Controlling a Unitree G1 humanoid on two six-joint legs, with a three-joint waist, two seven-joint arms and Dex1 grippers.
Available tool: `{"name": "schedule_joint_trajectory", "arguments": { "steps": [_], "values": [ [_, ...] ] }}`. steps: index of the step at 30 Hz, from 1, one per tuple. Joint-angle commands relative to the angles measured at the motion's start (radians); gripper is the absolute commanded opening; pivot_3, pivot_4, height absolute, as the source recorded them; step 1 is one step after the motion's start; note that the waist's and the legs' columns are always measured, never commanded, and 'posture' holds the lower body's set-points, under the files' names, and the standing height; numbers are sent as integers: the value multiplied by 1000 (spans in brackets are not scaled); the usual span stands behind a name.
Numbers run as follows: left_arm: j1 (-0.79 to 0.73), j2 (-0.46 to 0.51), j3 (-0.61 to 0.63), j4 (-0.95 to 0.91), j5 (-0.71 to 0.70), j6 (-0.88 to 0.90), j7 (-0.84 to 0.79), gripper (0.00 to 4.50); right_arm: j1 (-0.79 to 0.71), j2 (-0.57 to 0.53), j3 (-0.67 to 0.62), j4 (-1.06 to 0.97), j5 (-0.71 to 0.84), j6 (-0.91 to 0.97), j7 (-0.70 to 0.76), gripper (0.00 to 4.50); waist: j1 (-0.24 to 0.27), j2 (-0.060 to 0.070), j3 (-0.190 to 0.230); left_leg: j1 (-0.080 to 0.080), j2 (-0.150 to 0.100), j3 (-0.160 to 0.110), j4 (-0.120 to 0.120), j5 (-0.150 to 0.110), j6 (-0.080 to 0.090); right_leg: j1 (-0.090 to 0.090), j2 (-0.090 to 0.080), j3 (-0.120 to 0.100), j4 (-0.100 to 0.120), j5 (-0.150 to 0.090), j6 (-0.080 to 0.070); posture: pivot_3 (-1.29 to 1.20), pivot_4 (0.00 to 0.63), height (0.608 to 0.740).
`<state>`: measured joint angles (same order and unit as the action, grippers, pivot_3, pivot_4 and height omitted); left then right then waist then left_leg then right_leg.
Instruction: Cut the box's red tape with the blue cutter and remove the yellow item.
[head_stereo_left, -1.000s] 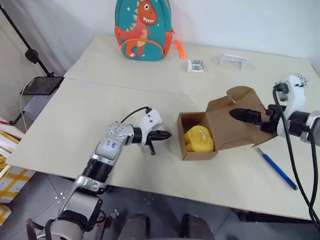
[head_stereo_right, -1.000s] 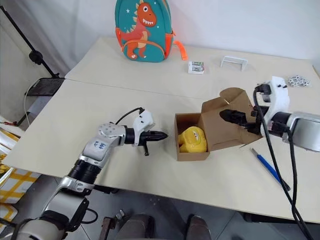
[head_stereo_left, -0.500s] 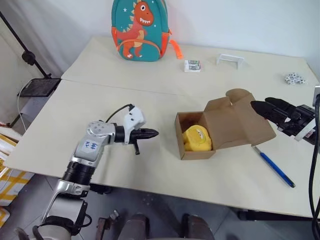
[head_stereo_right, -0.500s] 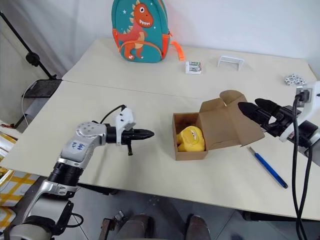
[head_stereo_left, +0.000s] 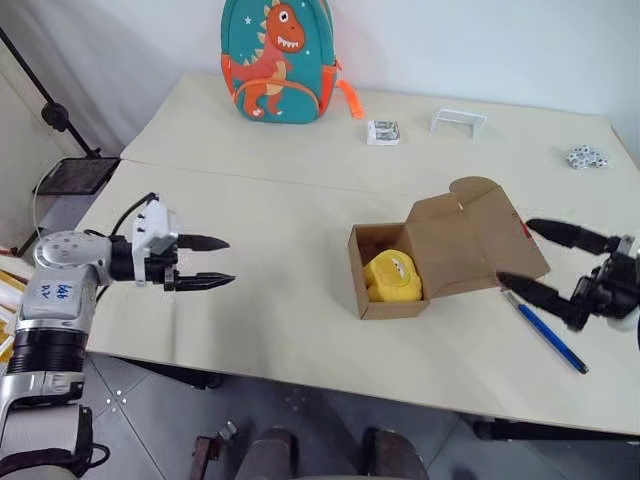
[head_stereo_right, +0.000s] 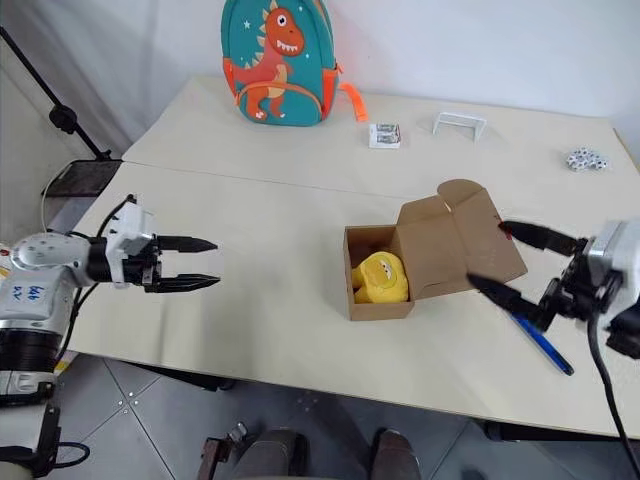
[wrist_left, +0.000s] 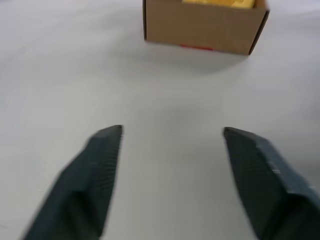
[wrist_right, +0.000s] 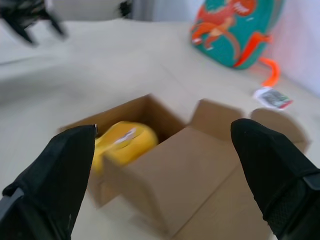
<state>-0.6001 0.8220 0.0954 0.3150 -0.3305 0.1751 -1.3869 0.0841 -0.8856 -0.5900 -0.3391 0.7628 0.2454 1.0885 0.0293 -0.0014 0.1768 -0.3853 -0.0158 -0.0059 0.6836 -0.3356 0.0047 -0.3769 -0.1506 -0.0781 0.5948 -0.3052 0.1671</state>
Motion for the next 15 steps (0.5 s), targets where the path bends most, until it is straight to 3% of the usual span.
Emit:
{"name": "schedule_joint_trajectory", "arguments": {
  "steps": [1, 5, 8, 12, 15],
  "values": [
    [-66, -7, -47, -81, -27, 45, -37, 4462, 42, 18, -62, -45, -21, -71, 51, 4500, -2, 0, 0, 0, 0, 0, 0, 0, 0, 0, 0, 0, 0, 0, 0, 0, 150, 740],
    [-235, -95, -234, -217, 27, 236, -14, 4462, 113, 32, -112, -49, -15, -84, 84, 4500, 10, -1, 0, 0, -1, -1, 1, 0, 0, 1, 0, 0, 1, 0, 1, 0, 150, 740],
    [-387, -243, -340, -233, 63, 369, 85, 4462, 125, 54, -153, -66, 16, -82, 62, 4500, 14, -1, 1, 0, -1, 0, 2, 0, 0, 1, 0, 1, 1, 1, 1, 0, 150, 740],
    [-486, -389, -469, -125, 179, 365, 172, 4462, 165, 83, -225, -104, 24, -88, 39, 4500, 11, -1, 0, 1, -1, 0, 1, 0, 0, 1, 0, 1, 1, 1, 2, 0, 150, 740],
    [-509, -442, -474, -61, 208, 333, 223, 4462, 162, 110, -249, -109, 38, -140, 67, 4500, -6, -1, 1, 2, -1, 1, -1, 0, 0, 1, 0, 2, 1, 1, 1, 0, 150, 740]
  ]
}}
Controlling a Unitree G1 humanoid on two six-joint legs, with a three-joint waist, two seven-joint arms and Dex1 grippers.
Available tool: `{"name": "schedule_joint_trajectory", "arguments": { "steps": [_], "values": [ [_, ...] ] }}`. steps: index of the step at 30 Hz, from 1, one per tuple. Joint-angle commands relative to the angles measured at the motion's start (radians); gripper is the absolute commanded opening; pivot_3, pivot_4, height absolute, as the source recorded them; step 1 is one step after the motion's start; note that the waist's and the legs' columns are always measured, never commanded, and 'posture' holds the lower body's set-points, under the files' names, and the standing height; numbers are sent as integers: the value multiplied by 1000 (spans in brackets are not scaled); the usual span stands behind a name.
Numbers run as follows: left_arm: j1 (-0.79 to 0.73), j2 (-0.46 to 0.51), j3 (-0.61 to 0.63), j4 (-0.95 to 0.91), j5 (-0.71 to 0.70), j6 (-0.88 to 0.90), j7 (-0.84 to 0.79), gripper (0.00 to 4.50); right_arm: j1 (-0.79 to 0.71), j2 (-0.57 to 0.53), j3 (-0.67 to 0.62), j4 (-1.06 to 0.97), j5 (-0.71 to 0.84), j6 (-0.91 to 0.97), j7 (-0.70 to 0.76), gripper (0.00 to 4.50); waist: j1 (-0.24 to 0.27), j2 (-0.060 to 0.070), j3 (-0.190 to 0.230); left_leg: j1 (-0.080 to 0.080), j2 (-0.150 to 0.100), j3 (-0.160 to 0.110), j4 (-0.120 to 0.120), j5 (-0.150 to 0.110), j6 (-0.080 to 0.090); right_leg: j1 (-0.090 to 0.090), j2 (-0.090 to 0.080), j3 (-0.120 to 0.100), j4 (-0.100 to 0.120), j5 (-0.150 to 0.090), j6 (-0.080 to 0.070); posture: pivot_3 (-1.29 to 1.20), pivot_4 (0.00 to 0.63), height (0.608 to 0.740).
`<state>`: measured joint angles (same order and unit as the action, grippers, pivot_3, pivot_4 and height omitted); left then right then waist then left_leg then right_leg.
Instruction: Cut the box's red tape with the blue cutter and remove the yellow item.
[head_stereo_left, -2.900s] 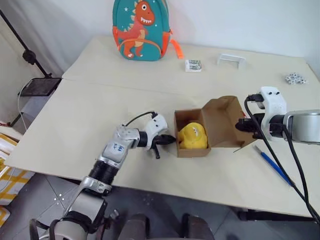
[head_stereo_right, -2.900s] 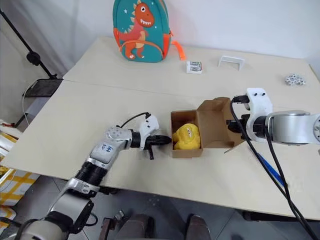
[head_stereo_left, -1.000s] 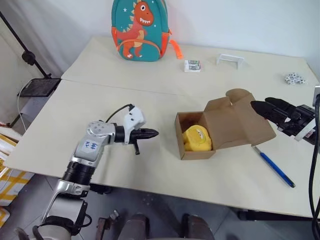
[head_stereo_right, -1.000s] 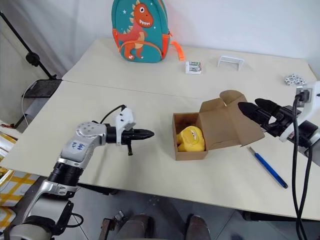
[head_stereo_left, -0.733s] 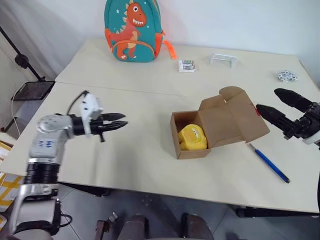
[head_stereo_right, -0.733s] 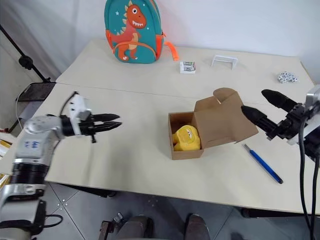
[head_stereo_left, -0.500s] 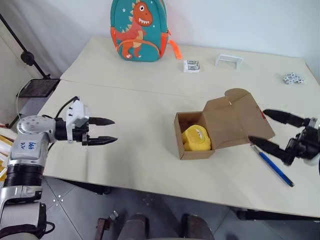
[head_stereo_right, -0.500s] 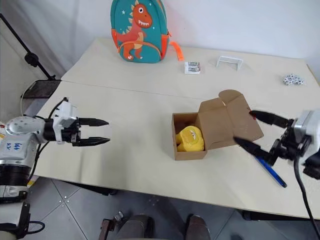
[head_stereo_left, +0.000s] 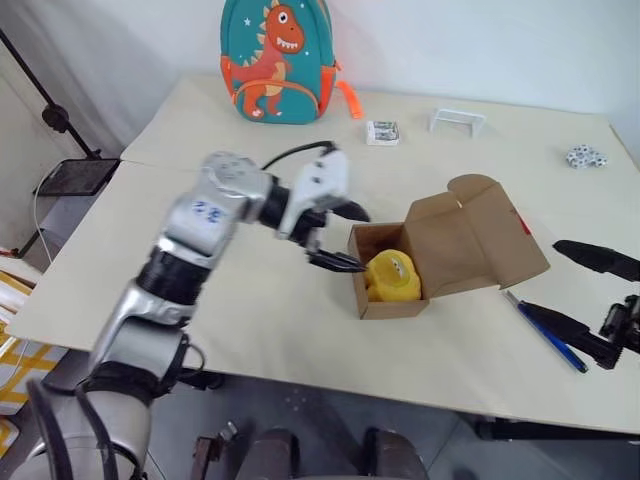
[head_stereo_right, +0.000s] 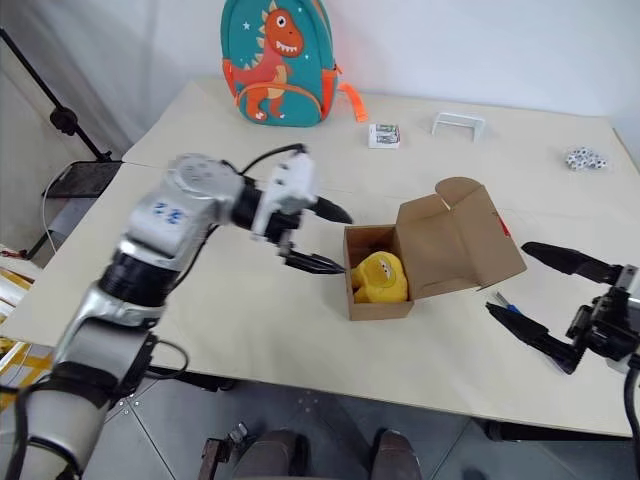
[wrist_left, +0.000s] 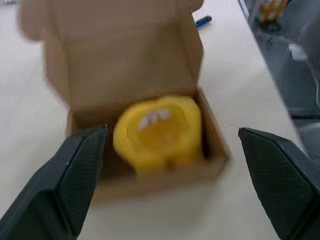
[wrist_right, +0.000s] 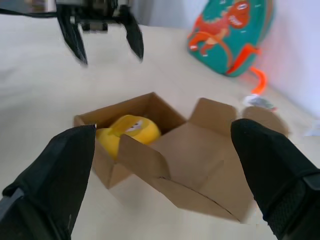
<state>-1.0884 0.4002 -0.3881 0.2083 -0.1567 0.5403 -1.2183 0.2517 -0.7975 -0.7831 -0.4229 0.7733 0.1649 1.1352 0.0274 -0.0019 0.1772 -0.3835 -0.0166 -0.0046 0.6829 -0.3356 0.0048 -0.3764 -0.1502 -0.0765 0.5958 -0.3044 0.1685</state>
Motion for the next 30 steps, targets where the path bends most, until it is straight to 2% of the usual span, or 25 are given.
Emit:
{"name": "schedule_joint_trajectory", "arguments": {
  "steps": [1, 4, 8, 13, 17, 18, 20, 30],
  "values": [
    [-32, -41, -4, 73, 51, -52, 63, 4462, 14, 20, -74, -33, 35, -49, 28, 4500, -6, 0, 0, 0, 0, 0, 0, 0, 0, 0, 0, 0, 0, 0, 0, 0, 150, 740],
    [-48, -87, -72, 145, 125, -125, 75, 4462, 81, 1, -132, -72, 65, -1, 41, 4500, 1, 0, 0, 0, 0, 1, 1, 0, 0, 0, 0, 1, 0, 0, 0, 0, 150, 740],
    [-57, -156, -126, 287, 241, -271, 174, 4462, 112, -38, -158, -159, 152, 95, -3, 4500, 7, -1, 1, 0, -1, 1, 1, 0, 1, 1, -1, 2, -2, 0, 0, 0, 150, 740],
    [-55, -245, -109, 341, 236, -266, 189, 4462, 129, -22, -127, -194, 129, 91, -4, 4500, 20, -2, 1, 0, -1, 1, 1, 0, 1, 0, -1, 1, -2, 0, 0, 0, 150, 740],
    [-46, -273, -112, 365, 254, -270, 187, 4462, 144, -16, -120, -195, 124, 103, -2, 4500, 25, -2, 1, 0, -1, 1, 1, 0, 1, 0, -1, 1, -2, 0, 0, 0, 150, 740],
    [-45, -275, -108, 364, 254, -268, 186, 4092, 144, -16, -117, -195, 120, 101, -2, 4500, 25, -2, 1, 0, -1, 1, 1, 0, 1, 0, -1, 1, -2, 0, 0, 0, 150, 740],
    [-41, -278, -103, 357, 250, -263, 177, 3746, 144, -12, -109, -193, 114, 95, -3, 4500, 25, -2, 1, 0, -1, 1, 1, 0, 1, 0, -1, 1, -2, 0, 0, 0, 150, 740],
    [-41, -261, -66, 297, 212, -241, 100, 902, 125, -2, -74, -156, 82, 76, 7, 4500, 24, -2, 1, 0, -1, 1, 1, 0, 1, 0, -1, 1, -2, 0, 0, 0, 150, 740]
  ]
}}
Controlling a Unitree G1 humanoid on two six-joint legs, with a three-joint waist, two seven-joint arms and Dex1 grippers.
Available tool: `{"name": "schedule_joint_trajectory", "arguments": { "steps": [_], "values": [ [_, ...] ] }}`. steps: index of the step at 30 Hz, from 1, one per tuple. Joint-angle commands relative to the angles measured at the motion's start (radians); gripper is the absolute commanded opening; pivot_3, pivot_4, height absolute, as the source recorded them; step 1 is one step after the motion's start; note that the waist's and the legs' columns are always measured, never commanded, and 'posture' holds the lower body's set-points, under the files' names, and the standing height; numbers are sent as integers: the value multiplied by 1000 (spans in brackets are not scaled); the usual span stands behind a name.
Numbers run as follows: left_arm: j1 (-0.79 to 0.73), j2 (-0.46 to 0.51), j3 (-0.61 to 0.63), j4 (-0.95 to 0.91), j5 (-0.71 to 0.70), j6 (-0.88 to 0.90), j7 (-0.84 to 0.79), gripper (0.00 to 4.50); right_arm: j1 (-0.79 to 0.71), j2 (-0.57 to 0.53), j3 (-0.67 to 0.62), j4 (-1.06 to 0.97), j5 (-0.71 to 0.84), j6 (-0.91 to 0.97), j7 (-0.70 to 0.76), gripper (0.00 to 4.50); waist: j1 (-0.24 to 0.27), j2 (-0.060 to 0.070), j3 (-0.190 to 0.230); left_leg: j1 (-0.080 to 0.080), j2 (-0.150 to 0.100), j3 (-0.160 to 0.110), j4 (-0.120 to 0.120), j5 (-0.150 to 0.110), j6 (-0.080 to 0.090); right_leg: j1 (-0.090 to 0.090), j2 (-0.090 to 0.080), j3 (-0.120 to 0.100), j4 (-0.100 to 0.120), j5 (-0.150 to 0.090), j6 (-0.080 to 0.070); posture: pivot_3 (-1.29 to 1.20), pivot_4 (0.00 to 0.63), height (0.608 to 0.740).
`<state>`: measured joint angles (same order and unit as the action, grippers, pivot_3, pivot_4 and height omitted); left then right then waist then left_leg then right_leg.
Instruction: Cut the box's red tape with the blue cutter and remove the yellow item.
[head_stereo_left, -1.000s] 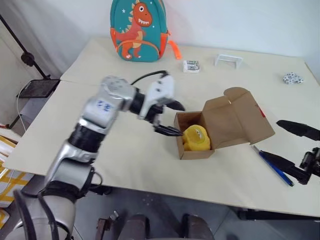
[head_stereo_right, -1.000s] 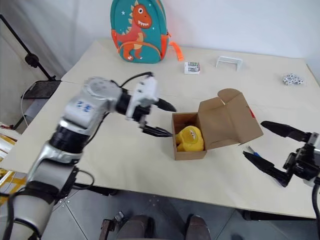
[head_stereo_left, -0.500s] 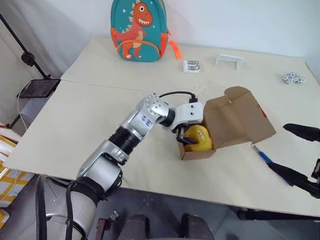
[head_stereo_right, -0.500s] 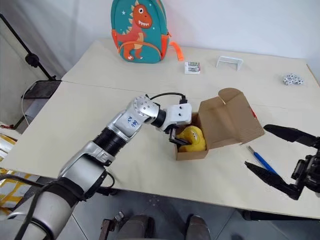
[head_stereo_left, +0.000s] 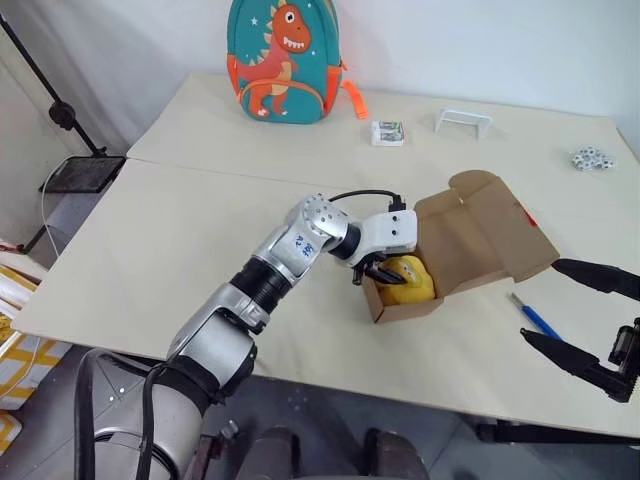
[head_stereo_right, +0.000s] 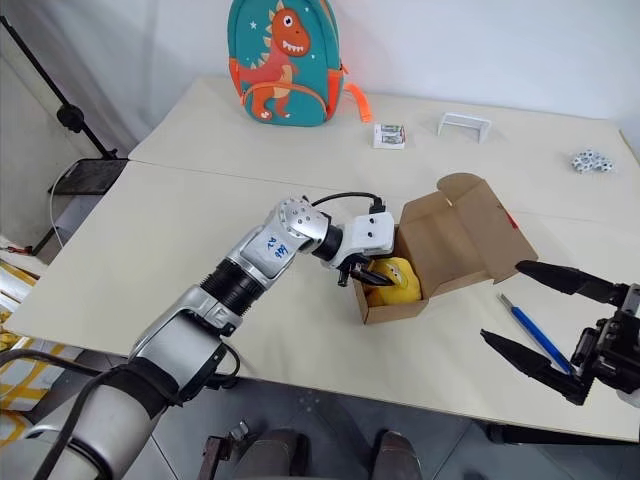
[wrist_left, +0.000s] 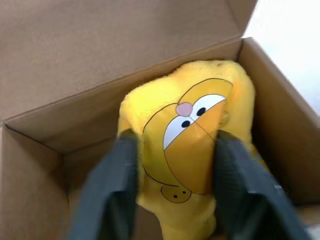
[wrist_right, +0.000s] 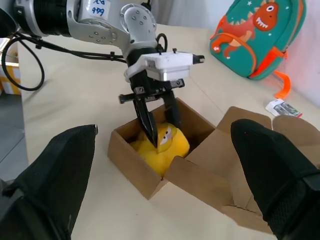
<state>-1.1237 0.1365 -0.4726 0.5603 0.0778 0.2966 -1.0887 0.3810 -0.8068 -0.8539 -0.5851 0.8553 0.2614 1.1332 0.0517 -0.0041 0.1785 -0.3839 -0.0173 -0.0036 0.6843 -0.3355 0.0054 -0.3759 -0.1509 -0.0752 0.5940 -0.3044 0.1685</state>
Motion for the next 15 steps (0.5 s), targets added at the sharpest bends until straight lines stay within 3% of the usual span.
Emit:
{"name": "schedule_joint_trajectory", "arguments": {
  "steps": [1, 4, 15],
  "values": [
    [-3, 4, 21, -63, -26, 3, -41, 719, -8, 5, 1, 11, -4, -24, 13, 4500, 0, 0, 0, 0, 0, 0, 0, 0, 0, 0, 0, 0, 0, 0, 0, 0, 150, 740],
    [-1, -6, 58, -82, -55, 14, -41, 44, -31, -6, 20, 22, -17, -34, 27, 4500, 0, 0, 0, 0, 0, 0, 0, 0, 0, 0, 0, 0, 0, 0, 0, 0, 150, 740],
    [-17, 57, 314, -112, -307, 84, -150, 18, -113, -9, 88, 69, -38, -42, 38, 4500, -6, 0, 0, 0, 0, 0, 1, 0, 0, -1, 0, 0, 1, 0, 0, 0, 150, 740]
  ]
}}
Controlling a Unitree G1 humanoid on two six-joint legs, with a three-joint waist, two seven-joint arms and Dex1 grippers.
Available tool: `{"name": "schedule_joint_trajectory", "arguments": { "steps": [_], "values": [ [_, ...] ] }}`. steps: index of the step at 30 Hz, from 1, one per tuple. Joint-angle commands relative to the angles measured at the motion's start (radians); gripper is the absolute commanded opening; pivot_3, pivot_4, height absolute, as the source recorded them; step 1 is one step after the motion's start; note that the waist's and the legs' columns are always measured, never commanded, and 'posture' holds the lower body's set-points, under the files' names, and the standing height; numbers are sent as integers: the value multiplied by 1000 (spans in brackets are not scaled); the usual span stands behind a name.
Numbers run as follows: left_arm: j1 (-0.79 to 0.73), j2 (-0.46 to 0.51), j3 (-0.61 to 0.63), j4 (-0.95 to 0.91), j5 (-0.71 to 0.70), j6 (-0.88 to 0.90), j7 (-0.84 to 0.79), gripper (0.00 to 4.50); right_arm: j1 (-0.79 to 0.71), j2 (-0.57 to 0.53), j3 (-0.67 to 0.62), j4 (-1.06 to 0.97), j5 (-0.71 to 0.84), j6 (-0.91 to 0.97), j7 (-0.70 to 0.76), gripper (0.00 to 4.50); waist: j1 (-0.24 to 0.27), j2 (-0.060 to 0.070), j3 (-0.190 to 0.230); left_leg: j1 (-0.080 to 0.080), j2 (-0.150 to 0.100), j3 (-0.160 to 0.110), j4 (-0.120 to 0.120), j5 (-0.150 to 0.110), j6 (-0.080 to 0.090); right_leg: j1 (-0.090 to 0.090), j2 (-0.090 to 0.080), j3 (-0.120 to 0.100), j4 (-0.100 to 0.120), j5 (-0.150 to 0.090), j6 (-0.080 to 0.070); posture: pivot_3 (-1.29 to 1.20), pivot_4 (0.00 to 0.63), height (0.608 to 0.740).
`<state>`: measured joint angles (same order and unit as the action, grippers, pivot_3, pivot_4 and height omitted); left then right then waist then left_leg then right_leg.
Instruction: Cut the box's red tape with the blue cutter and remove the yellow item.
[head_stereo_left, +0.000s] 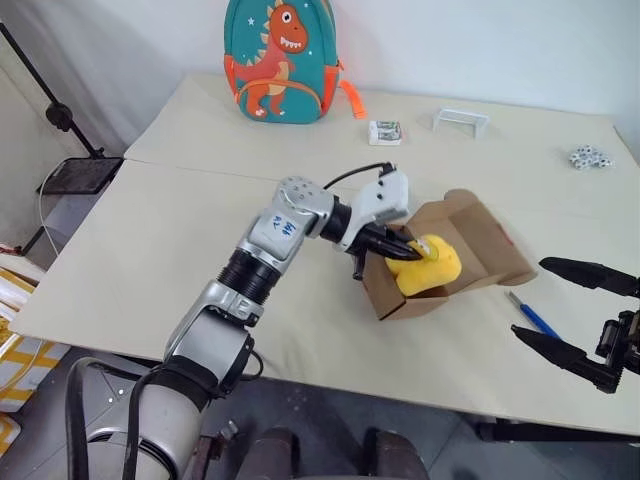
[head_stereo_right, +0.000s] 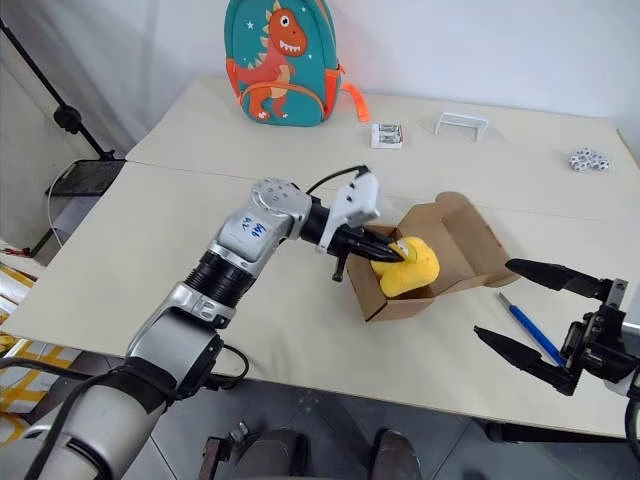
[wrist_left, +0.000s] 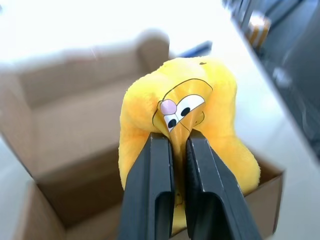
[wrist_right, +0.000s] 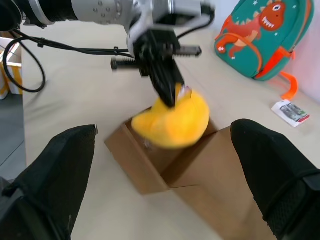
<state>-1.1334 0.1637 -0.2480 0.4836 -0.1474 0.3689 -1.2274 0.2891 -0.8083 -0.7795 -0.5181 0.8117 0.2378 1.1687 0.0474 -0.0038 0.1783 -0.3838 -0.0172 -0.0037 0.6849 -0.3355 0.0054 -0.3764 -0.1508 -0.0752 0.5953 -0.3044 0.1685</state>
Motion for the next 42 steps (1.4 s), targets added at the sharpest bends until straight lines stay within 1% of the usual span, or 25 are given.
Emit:
{"name": "schedule_joint_trajectory", "arguments": {
  "steps": [1, 4, 6, 7, 8, 9, 11, 13, 16, 17, 19, 22, 24, 28, 30, 34, 36, 42],
  "values": [
    [-1, 42, 120, -38, -104, 18, -6, 18, -33, -8, 23, 6, 4, -20, 1, 4500, -5, 0, 0, 0, 0, 0, 0, 0, 0, 0, 0, 0, 0, 0, 0, 0, 150, 740],
    [46, 85, 239, -77, -196, 54, 28, 18, -67, -7, 51, 15, 6, -20, -2, 4500, -11, 0, 0, 0, 0, 0, 0, 0, 0, 0, 0, 0, 1, 0, 0, 0, 150, 740],
    [144, 136, 415, -144, -303, 64, 102, 18, -127, 4, 107, 32, -3, -30, -21, 4500, -26, 2, -1, 1, 1, -1, 0, 0, 0, 0, 0, 0, 2, 0, 0, 0, 150, 740],
    [182, 150, 474, -172, -340, 63, 135, 18, -147, 8, 128, 39, -10, -34, -24, 4500, -30, 1, -1, 2, 1, -2, 0, 0, 0, 0, 0, 0, 3, 0, 0, 0, 150, 740],
    [222, 169, 525, -205, -373, 113, 189, 18, -165, 17, 150, 51, -22, -50, -19, 4500, -35, 1, -1, 4, 2, -5, 0, 0, -1, 0, 0, 1, 4, 0, 0, 0, 150, 740],
    [264, 191, 545, -246, -382, 131, 214, 18, -179, 20, 166, 59, -27, -60, -13, 4500, -40, 1, 0, 6, 2, -6, -1, 0, -1, 1, 0, 1, 6, 0, 0, 0, 150, 740],
    [342, 249, 556, -324, -389, 187, 247, 18, -210, 24, 186, 69, -22, -64, -15, 4500, -42, 1, 0, 8, 2, -7, -2, 0, -1, 1, 0, 1, 9, 0, 0, 0, 150, 740],
    [418, 313, 546, -379, -370, 185, 244, 18, -240, 27, 202, 73, -15, -62, -25, 4500, -38, 0, 0, 8, 2, -7, -1, 0, -1, 1, -1, 2, 9, 0, 0, 0, 150, 740],
    [584, 439, 544, -429, -271, 125, 278, 18, -298, 35, 252, 78, 1, -52, -29, 4500, -32, 0, 0, 8, 1, -7, 0, 0, -1, 2, -2, 2, 9, 0, 0, 0, 150, 740],
    [628, 465, 546, -440, -236, 82, 299, 18, -312, 41, 271, 78, 1, -53, -26, 4500, -31, 0, 0, 10, 1, -6, -1, -1, -2, 2, -1, 4, 9, 0, 0, 0, 150, 740],
    [690, 491, 551, -464, -196, 57, 356, 18, -324, 53, 316, 76, -14, -72, -1, 4500, -24, 0, 0, 10, 2, -6, -1, -1, -2, 2, 0, 3, 9, 0, -1, 0, 150, 740],
    [785, 535, 520, -485, -114, 10, 404, 18, -333, 70, 385, 76, -40, -94, 30, 4500, -21, 0, 0, 10, 2, -6, -1, -1, -3, 2, -1, 3, 9, 0, -1, 0, 150, 740],
    [824, 539, 516, -485, -102, 5, 426, 18, -344, 87, 416, 84, -51, -105, 27, 4500, -20, 0, 0, 10, 2, -6, -1, -1, -3, 2, -1, 4, 9, 0, -1, 0, 150, 740],
    [857, 513, 529, -461, -131, 21, 454, 18, -356, 133, 461, 111, -87, -154, 23, 4500, -23, 0, 0, 10, 2, -6, -1, -1, -3, 2, -1, 4, 9, 0, -1, 0, 150, 740],
    [858, 509, 542, -459, -153, 37, 464, 677, -356, 142, 469, 118, -94, -170, 28, 4500, -24, 0, 0, 11, 2, -5, -1, -2, -3, 2, -1, 4, 10, 0, -1, 0, 150, 740],
    [844, 524, 582, -448, -198, 53, 468, 1743, -347, 149, 473, 120, -90, -191, 44, 4500, -24, 0, 0, 11, 2, -5, -1, -2, -3, 1, -1, 4, 10, 0, -1, 0, 150, 740],
    [840, 534, 595, -442, -216, 66, 462, 2345, -338, 145, 472, 122, -90, -198, 51, 4500, -25, 0, 0, 11, 3, -5, -1, -2, -3, 1, -1, 4, 10, 0, -1, 0, 150, 740],
    [846, 606, 630, -411, -303, 52, 305, 4119, -334, 125, 450, 174, -99, -230, 90, 4500, -26, 0, 0, 12, 3, -4, -2, -2, -3, 1, 0, 4, 10, 0, -1, 0, 150, 740]
  ]
}}
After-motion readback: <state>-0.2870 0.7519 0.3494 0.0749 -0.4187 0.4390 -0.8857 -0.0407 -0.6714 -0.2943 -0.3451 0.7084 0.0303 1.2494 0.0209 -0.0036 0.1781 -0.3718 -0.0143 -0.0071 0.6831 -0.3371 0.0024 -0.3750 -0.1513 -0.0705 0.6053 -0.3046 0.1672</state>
